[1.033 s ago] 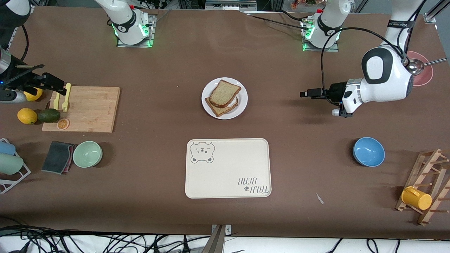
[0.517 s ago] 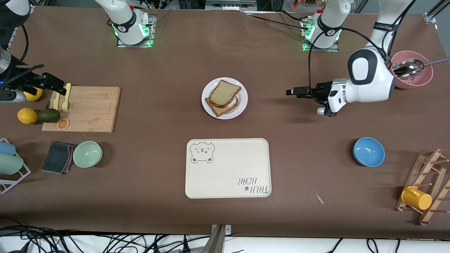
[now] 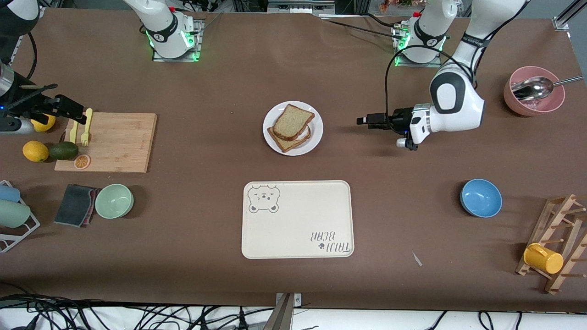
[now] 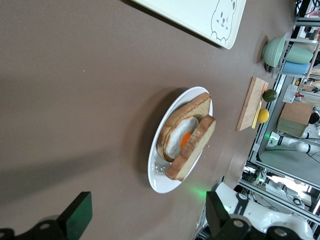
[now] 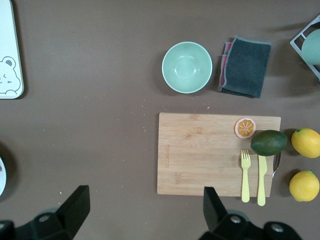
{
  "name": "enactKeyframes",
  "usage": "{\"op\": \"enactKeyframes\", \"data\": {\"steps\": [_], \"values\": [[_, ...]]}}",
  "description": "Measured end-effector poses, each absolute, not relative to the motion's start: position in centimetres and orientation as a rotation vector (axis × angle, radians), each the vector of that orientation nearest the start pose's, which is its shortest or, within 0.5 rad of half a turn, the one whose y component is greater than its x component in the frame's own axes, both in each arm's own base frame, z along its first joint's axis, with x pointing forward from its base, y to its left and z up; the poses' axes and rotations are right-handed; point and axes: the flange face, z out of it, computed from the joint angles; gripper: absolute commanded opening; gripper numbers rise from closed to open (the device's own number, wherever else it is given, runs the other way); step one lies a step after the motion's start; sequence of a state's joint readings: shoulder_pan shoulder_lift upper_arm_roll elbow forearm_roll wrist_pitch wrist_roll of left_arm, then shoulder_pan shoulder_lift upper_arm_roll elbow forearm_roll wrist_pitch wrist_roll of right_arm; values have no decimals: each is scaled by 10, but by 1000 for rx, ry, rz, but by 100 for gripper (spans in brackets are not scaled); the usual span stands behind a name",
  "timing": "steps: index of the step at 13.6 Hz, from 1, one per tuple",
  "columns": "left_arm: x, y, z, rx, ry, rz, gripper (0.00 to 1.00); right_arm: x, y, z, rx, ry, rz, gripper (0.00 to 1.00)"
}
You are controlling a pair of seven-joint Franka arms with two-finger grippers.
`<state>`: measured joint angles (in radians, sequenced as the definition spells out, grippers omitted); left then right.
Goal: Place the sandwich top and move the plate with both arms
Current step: 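Move the left gripper toward the white plate rim, then grasp the white plate rim with the left gripper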
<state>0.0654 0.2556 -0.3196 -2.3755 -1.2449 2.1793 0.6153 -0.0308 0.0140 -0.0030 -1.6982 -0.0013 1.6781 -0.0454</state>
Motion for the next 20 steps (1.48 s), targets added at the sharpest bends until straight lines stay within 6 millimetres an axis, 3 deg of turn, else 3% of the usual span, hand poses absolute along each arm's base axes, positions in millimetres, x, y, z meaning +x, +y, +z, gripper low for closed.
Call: {"op": "enactKeyframes", "data": {"steps": [5,10,14,20], "values": [[435,-207,190,2177,218,-207,100,563,-19,565,-3141,-19,53,100],[406,-242,157,2161,274,-143,99,563,-19,565,-3141,-19,53,100],[387,-273,147,2138,310,-87,95,563,-19,565,-3141,-19,53,100],[395,-290,132,2134,347,-50,82,563,-19,566,-3141,-19,53,100]]}}
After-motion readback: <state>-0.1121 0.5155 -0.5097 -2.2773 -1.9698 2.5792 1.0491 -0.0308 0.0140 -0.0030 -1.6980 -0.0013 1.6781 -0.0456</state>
